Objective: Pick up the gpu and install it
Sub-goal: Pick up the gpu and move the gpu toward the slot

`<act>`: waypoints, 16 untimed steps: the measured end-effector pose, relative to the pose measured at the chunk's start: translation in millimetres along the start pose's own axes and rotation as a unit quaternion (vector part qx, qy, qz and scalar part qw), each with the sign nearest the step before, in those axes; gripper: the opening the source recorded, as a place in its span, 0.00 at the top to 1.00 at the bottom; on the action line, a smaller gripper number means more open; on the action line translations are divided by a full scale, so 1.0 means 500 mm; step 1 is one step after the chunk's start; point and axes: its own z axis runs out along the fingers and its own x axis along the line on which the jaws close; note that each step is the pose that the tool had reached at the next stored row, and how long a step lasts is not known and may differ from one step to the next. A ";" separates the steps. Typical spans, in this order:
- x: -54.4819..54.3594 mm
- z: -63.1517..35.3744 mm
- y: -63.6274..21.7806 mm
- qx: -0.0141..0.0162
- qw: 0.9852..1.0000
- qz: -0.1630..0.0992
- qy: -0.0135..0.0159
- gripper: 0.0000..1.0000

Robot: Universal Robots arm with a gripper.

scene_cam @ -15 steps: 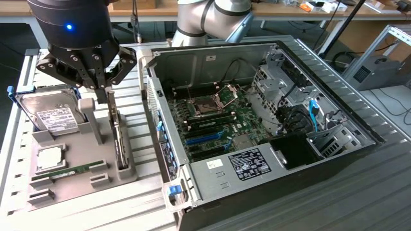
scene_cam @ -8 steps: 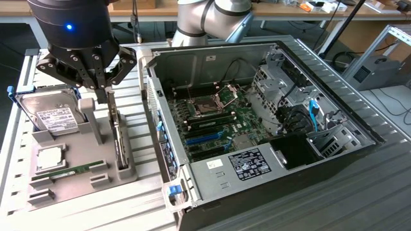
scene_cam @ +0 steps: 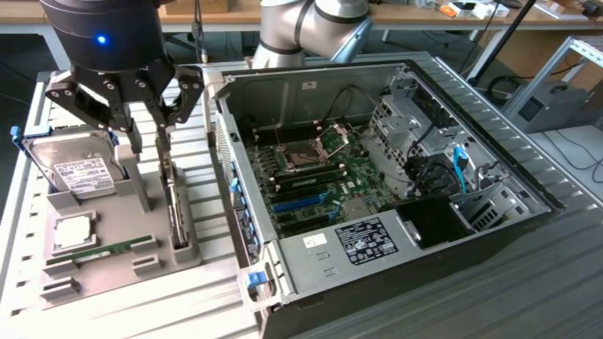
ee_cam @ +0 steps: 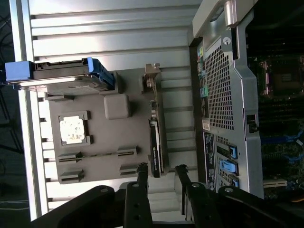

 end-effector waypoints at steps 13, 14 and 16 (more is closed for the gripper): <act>0.001 0.029 -0.001 0.000 1.000 0.000 0.000 0.58; 0.001 0.033 -0.001 0.000 1.000 0.000 0.000 0.58; 0.001 0.042 -0.002 0.000 1.000 0.000 0.000 0.58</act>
